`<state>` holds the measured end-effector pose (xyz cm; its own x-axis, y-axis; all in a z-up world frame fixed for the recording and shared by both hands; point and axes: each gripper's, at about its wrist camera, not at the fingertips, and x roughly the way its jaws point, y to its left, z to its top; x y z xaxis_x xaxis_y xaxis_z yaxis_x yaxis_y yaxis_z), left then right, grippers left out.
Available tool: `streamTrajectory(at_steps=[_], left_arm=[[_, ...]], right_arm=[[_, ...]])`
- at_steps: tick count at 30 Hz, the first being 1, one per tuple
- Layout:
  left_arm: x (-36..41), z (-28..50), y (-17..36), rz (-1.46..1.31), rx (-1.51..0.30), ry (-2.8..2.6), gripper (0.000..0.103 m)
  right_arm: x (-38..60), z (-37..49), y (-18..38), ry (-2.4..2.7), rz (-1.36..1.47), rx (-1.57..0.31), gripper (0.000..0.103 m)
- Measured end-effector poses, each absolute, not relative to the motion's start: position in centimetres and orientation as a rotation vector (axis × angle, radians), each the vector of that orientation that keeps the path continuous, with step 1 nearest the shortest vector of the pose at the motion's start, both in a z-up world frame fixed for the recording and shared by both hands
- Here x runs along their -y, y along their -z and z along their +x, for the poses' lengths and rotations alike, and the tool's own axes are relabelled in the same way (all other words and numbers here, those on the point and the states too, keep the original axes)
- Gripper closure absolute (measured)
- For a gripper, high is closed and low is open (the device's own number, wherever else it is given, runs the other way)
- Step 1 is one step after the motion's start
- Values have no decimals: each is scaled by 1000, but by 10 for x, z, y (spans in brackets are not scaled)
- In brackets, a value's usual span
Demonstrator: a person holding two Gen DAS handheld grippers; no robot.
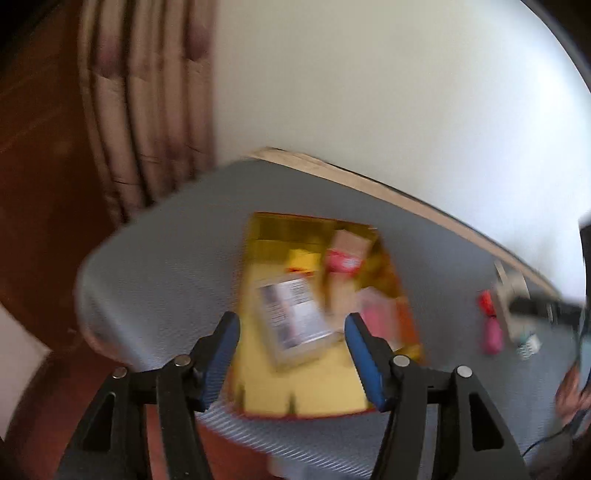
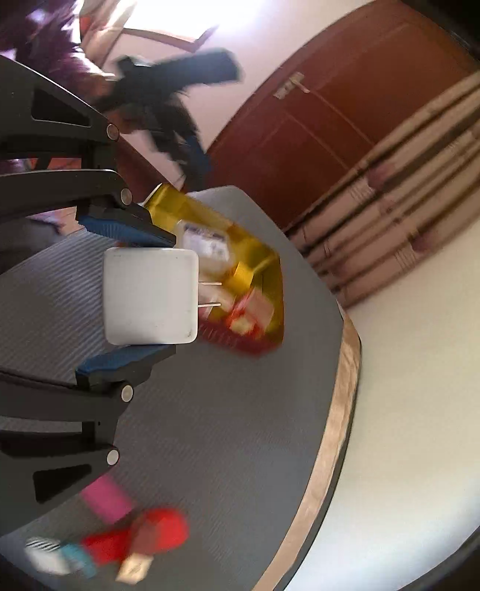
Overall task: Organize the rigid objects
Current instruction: 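Lower the red case into the tin with the left gripper while the right gripper drops the charger in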
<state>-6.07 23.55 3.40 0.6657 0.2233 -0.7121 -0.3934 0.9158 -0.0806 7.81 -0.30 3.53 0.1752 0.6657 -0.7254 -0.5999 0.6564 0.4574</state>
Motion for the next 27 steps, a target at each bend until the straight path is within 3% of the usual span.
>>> streamTrajectory(at_steps=[15,22,27], left_arm=[[-261,-94,-15,-265,-778,-406,42],[-266,-92,-11,-286,-804,-397,42],[-268,-91,-8,-298,-823,-396,42]], right_arm=[[-200,156,25,-810,11,-1270,55],[-219,162,41,-763,14,-1287,55],[-188,161,23,-784,187,-1238,50]])
